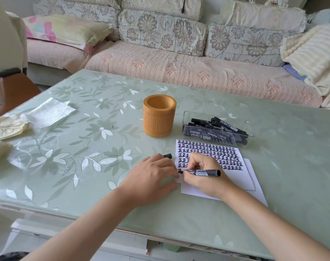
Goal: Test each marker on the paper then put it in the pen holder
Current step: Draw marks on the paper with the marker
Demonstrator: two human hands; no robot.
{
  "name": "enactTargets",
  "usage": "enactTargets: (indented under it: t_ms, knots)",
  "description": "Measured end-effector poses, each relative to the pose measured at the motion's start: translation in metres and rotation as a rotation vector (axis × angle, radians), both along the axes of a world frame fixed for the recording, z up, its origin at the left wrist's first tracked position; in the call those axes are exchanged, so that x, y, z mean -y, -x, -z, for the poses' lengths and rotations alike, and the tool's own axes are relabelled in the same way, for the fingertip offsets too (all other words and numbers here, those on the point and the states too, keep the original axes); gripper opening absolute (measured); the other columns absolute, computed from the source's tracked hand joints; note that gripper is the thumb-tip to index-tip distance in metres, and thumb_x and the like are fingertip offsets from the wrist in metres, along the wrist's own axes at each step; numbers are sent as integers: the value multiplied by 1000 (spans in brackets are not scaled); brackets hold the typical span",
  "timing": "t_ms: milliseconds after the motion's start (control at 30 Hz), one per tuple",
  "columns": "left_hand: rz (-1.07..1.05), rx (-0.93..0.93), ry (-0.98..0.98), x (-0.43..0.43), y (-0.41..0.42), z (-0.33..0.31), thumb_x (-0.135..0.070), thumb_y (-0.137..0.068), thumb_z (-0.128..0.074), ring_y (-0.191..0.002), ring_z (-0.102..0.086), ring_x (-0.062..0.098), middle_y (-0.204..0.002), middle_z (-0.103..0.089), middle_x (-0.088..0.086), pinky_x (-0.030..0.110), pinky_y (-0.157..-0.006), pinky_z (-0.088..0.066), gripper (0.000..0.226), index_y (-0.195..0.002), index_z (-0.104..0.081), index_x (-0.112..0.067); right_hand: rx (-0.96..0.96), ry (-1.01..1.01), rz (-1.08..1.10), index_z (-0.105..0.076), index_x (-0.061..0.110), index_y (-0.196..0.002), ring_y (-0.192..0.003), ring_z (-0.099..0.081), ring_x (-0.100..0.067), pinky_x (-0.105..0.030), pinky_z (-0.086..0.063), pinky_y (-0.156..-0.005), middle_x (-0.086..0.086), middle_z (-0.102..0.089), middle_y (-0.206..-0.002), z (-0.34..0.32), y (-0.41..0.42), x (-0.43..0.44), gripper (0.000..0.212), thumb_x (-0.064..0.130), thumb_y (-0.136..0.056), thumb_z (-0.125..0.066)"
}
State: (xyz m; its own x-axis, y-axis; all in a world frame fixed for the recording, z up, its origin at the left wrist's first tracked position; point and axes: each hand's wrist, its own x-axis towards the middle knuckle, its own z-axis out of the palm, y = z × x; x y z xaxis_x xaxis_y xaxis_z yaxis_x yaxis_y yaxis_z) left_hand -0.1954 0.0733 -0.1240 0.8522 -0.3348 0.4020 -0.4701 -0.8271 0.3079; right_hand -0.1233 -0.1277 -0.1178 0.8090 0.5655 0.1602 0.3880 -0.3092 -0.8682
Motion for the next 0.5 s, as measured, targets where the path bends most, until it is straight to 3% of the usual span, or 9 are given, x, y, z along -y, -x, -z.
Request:
enactTargets:
  t_ms: [200,367,500]
  knots:
    - [13,-5,2,-1,-1,-1,-49,-87,-58,-97,-51,9,-106,-60,-20,26,-81,-46,19,-98,-68,-36,-112,-200,128,-47,12,-69,-56,-42,-18,-31,-32,-52,-14,-48,-63,-3,-2,4,18,15,-74,-65]
    - [1,-16,13,-1,-2,-2,-47,-86,-59,-96,-52,10,-106,-58,-19,28,-79,-48,21,-102,-66,-36,-124,-274,133,-61,19,-82,-54,-51,-6,-20,-41,-54,6,-59,-68,-13,-1,6,15,9,-81,-72]
    - [-55,-3,154,-5,-8,-10,-37,-90,-54,-94,-57,10,-102,-58,-14,34,-73,-51,18,-103,-65,-30,4,-159,138,-73,18,-99,-56,-52,-2,-17,-44,-57,20,-65,-68,-31,-1,9,20,2,-90,-65]
